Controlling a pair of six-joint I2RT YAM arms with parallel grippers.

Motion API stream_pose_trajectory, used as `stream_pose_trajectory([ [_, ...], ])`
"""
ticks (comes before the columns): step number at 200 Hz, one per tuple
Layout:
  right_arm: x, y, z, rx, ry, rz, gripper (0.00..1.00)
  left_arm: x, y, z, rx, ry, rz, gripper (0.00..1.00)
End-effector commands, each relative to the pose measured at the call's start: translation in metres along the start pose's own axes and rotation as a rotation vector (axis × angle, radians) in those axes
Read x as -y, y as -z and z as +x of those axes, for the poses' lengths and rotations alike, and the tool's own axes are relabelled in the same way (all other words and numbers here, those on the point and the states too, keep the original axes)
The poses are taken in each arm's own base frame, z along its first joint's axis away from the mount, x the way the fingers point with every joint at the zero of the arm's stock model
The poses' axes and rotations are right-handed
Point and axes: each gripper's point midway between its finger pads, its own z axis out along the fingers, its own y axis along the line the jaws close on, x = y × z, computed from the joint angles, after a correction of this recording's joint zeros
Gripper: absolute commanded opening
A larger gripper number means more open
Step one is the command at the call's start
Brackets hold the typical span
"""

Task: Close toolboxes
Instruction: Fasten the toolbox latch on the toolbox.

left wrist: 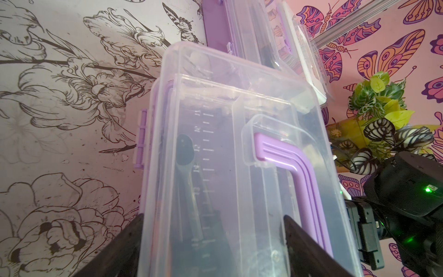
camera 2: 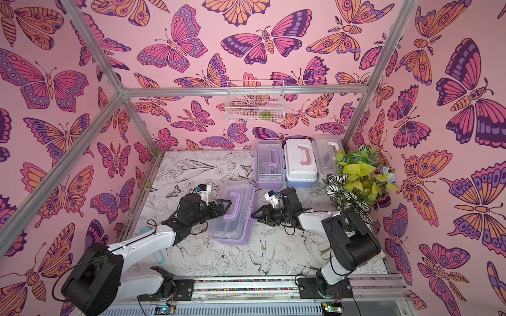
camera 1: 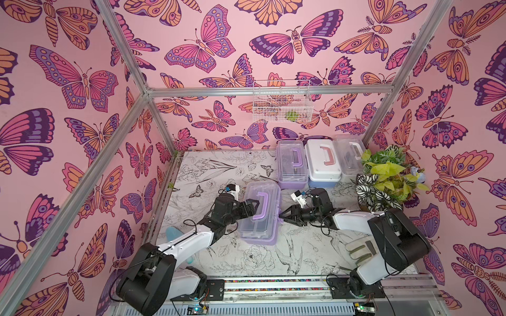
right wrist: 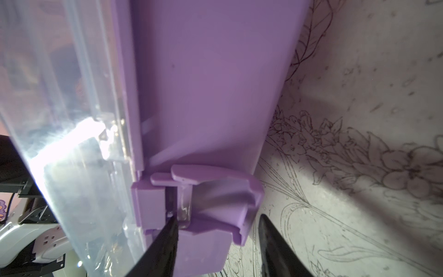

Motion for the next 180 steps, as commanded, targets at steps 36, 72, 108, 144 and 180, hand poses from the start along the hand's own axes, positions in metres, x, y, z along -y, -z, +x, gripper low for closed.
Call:
stream_pose_trajectory([
  [36,-0.028,0.019,-0.005,0.031,0.063,-0.039,0.48,-0.092,0.015,0.106,-0.346,0.111,-0.328,0.69],
  [72,-0.03,0.033,-0.001,0.039,0.085,0.017,0.44,-0.089,0.015,0.103,-0.344,0.105,-0.321,0.69],
  [108,-0.027,0.028,-0.003,0.011,0.072,0.028,0.43,-0.086,0.015,0.1,-0.335,0.102,-0.315,0.69],
  [144,-0.018,0.021,-0.008,-0.003,0.056,0.054,0.4,-0.084,0.018,0.098,-0.328,0.1,-0.313,0.69],
  [180,-0.016,0.015,-0.012,-0.011,0.053,0.066,0.38,-0.08,0.02,0.096,-0.32,0.088,-0.311,0.69],
])
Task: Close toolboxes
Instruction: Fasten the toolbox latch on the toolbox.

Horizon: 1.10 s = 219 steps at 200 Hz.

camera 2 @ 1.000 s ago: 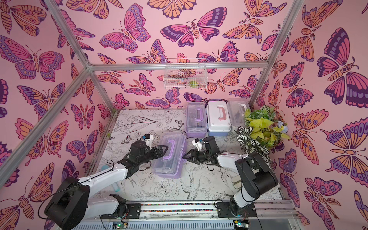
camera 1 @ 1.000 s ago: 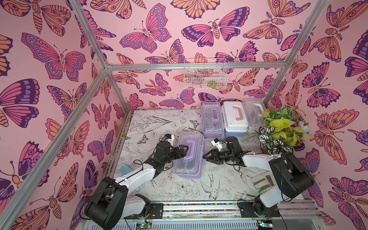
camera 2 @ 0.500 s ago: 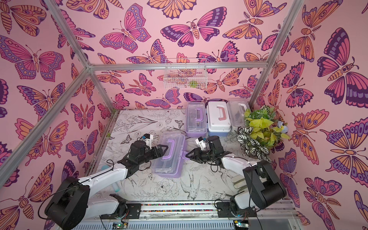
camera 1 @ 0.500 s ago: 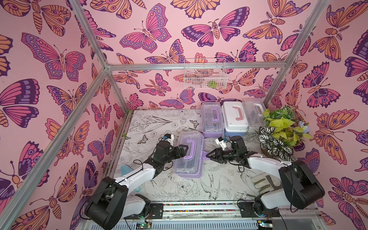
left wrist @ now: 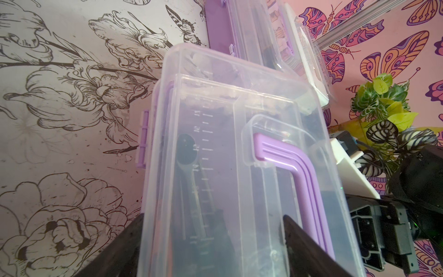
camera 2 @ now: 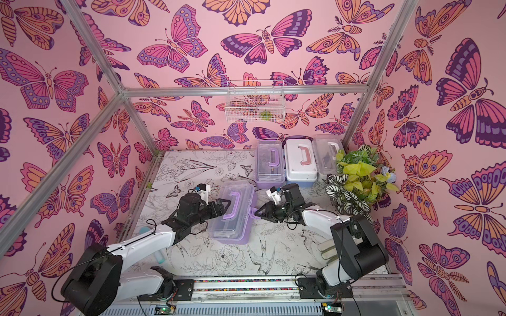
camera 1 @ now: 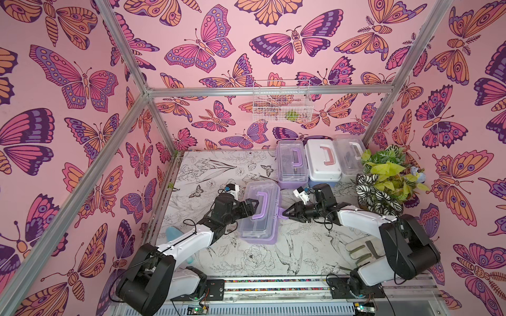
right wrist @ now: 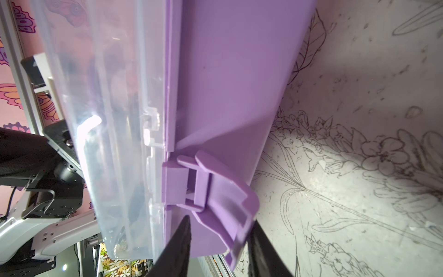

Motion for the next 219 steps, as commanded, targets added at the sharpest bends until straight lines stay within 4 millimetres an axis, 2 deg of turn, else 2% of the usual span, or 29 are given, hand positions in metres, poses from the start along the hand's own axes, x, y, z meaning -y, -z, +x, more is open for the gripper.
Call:
stream_pose_trajectory([
  [1,-0.003,-0.003,-0.005,-0.003,0.021,0.011,0.38,-0.081,0.017,0.099,-0.327,0.085,-0.304,0.69],
  [45,-0.011,-0.005,-0.009,0.002,0.024,-0.006,0.31,-0.077,0.018,0.097,-0.32,0.072,-0.307,0.69],
  [83,-0.019,0.003,-0.006,0.009,0.038,0.0,0.25,-0.072,0.018,0.095,-0.317,0.048,-0.312,0.71],
  [114,-0.025,0.009,-0.005,0.013,0.049,0.002,0.26,-0.063,0.017,0.094,-0.319,0.018,-0.316,0.81],
  [117,-0.026,0.009,-0.005,0.013,0.051,0.002,0.27,-0.055,0.02,0.087,-0.294,0.009,-0.293,0.82],
  [129,-0.027,0.01,-0.005,0.013,0.055,0.0,0.3,-0.049,0.021,0.084,-0.286,-0.002,-0.284,0.86],
  [150,-0.028,0.01,-0.005,0.013,0.054,-0.004,0.34,-0.044,0.023,0.081,-0.277,-0.015,-0.28,0.88],
  [194,-0.033,0.011,-0.006,0.014,0.058,-0.01,0.34,-0.037,0.022,0.082,-0.282,-0.037,-0.283,0.91],
  [219,-0.032,0.01,-0.004,0.006,0.058,-0.006,0.34,-0.033,0.02,0.082,-0.286,-0.05,-0.28,0.98],
])
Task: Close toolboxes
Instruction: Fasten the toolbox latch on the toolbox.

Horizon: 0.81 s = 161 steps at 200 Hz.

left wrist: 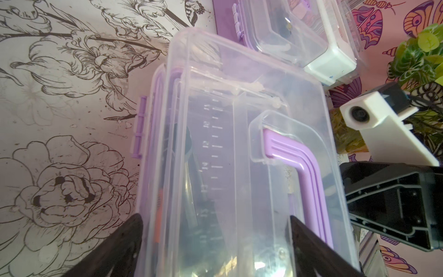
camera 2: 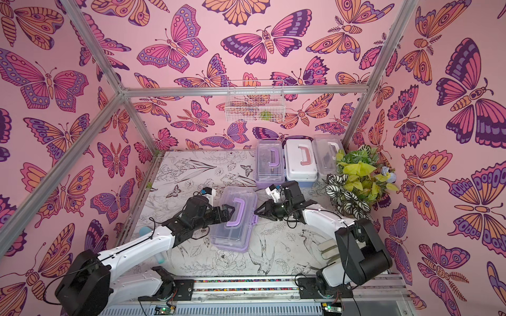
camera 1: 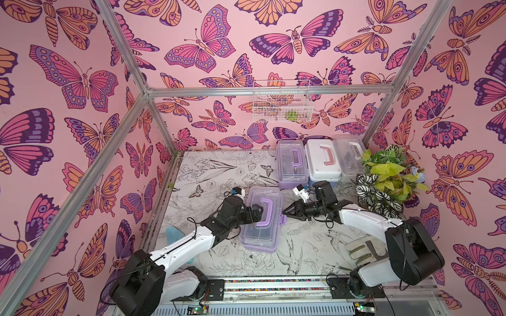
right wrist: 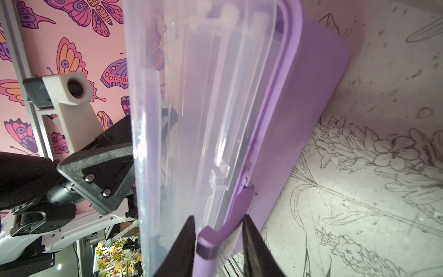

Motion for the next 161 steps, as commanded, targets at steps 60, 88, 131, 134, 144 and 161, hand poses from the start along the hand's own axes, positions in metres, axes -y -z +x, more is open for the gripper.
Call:
stream_pose_trajectory([
  [60,-0.01,-0.003,0.002,-0.016,0.038,0.006,0.31,-0.037,-0.003,0.055,-0.208,0.006,-0.163,0.97],
  [88,-0.007,-0.007,0.008,-0.032,0.039,0.037,0.3,-0.036,-0.003,0.054,-0.208,0.004,-0.164,0.97],
  [131,0.003,-0.011,0.017,-0.052,0.033,0.093,0.3,-0.032,-0.003,0.053,-0.21,-0.005,-0.165,0.97],
  [134,0.003,-0.01,0.017,-0.053,0.033,0.096,0.3,-0.032,-0.003,0.053,-0.211,-0.005,-0.167,0.97],
  [144,0.004,-0.011,0.018,-0.054,0.032,0.106,0.3,-0.03,-0.004,0.053,-0.211,-0.008,-0.167,0.97],
  [161,0.004,-0.01,0.019,-0.052,0.036,0.122,0.31,-0.029,-0.004,0.052,-0.21,-0.013,-0.167,0.97],
])
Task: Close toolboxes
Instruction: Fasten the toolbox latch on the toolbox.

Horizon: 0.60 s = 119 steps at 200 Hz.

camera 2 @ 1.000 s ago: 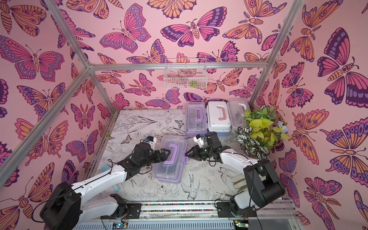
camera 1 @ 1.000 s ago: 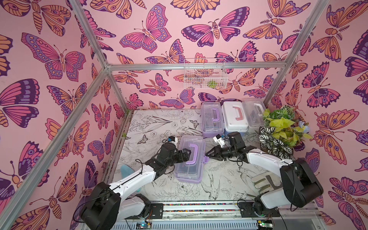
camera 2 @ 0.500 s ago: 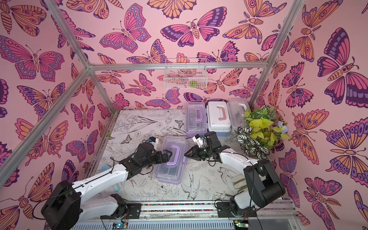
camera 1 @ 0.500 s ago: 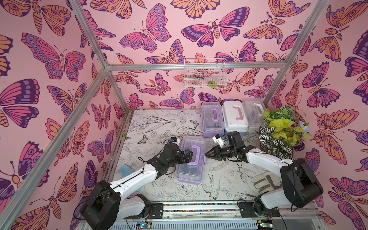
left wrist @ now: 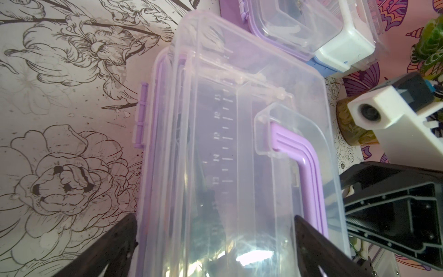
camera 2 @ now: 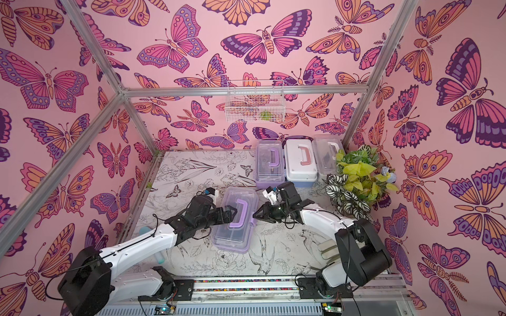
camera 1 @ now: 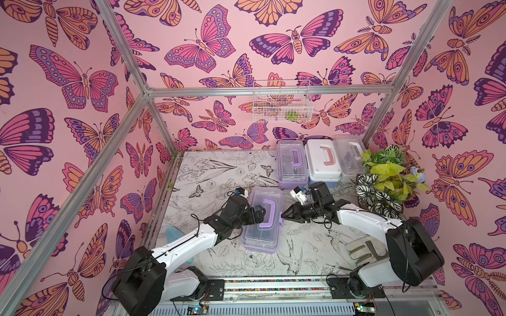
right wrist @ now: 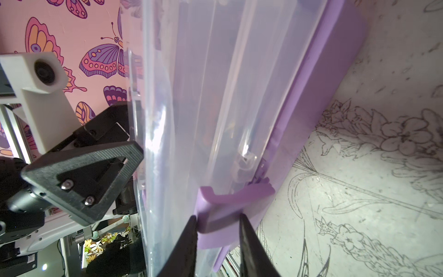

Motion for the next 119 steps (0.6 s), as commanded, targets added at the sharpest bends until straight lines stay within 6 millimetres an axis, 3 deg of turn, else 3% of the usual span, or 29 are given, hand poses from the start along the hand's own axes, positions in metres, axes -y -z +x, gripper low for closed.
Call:
stream_pose_trajectory([
  [1,0.002,-0.003,0.005,-0.01,0.02,0.055,0.31,-0.032,-0.005,0.046,-0.166,0.006,-0.125,0.97],
  [54,0.005,-0.005,0.01,-0.019,0.018,0.081,0.35,-0.034,-0.011,0.05,-0.188,-0.001,-0.145,0.98],
  [119,0.007,-0.007,0.017,-0.045,0.017,0.129,0.31,-0.032,-0.014,0.051,-0.195,-0.007,-0.146,0.99],
])
